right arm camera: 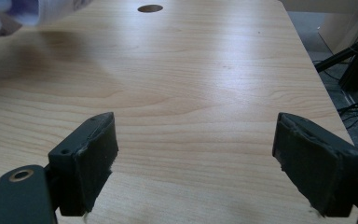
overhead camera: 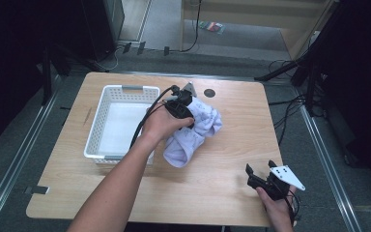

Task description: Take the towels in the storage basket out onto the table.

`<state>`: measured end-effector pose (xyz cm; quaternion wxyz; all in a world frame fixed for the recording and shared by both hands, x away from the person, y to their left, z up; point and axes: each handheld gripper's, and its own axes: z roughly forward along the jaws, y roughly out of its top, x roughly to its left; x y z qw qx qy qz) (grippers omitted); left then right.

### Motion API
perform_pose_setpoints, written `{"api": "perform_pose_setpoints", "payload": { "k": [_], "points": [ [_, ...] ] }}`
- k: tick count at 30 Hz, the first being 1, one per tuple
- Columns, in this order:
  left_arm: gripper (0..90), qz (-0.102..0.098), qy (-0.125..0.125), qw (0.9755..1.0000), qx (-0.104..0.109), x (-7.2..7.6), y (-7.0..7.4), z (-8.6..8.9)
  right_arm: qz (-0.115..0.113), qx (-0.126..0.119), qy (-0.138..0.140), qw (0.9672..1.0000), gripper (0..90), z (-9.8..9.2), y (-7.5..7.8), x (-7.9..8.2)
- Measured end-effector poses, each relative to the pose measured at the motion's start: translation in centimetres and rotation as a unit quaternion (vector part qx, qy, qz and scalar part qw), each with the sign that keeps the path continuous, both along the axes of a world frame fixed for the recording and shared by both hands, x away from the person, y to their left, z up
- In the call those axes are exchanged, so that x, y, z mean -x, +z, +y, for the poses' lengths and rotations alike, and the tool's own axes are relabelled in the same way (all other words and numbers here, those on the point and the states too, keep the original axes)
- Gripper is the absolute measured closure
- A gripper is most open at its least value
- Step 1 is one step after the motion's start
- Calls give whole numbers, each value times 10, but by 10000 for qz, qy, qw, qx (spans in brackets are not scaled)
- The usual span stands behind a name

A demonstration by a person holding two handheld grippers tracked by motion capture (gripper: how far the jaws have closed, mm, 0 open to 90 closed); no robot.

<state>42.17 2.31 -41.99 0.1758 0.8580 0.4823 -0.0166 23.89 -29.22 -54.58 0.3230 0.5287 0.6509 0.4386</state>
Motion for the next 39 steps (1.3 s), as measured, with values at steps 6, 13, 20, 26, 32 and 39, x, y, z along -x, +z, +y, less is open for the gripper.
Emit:
{"api": "perform_pose_setpoints", "payload": {
  "k": [6,13,20,26,32,39],
  "points": [
    [567,166,-64,9998,131,3,-15,1,0,-5,0,10000,141,0,0,0],
    [509,194,-128,9997,63,5,-29,-4,2,-3,-4,10000,141,0,0,0],
    [473,268,-200,9994,11,6,-41,-7,11,-9,-5,10000,141,0,0,0],
    [283,339,-222,9992,41,8,-42,-11,8,-19,-7,10000,141,0,0,0],
    [0,345,-110,9993,72,9,-35,-11,7,-16,-9,10000,141,0,0,0],
    [0,164,-17,9997,183,11,-24,-2,0,-6,-5,10000,141,0,0,0]
  ]
}}
